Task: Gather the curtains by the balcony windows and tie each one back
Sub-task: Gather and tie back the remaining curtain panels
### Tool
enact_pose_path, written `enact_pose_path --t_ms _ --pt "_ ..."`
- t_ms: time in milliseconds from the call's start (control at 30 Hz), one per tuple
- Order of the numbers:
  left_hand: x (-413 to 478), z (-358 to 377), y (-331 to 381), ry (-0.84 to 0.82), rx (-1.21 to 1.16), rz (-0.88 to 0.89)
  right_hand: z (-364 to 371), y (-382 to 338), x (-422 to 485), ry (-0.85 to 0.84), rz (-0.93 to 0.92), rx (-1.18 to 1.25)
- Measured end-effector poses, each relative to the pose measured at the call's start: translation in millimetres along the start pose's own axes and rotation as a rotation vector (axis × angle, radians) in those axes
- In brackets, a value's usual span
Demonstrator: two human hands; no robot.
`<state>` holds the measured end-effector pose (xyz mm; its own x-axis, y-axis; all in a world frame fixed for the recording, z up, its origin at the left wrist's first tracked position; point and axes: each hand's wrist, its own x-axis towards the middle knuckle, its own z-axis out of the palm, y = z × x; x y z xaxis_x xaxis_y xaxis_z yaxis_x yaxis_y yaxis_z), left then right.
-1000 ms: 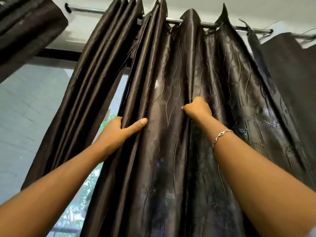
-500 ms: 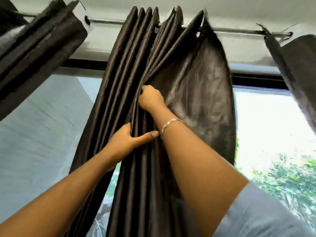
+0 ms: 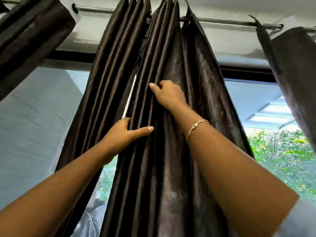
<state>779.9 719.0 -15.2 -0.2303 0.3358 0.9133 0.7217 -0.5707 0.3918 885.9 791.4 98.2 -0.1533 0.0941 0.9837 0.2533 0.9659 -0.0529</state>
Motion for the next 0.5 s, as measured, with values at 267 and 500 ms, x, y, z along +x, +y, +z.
enact_pose_path --t_ms 267,500 --pt "0.4 20.9 -1.1 0.098 -0.024 0.017 -96.2 72.7 6.2 0.381 0.018 -0.354" --pt "-0.5 25.3 -2.6 0.117 0.039 0.042 -97.7 100.0 -3.1 -0.038 0.289 0.161"
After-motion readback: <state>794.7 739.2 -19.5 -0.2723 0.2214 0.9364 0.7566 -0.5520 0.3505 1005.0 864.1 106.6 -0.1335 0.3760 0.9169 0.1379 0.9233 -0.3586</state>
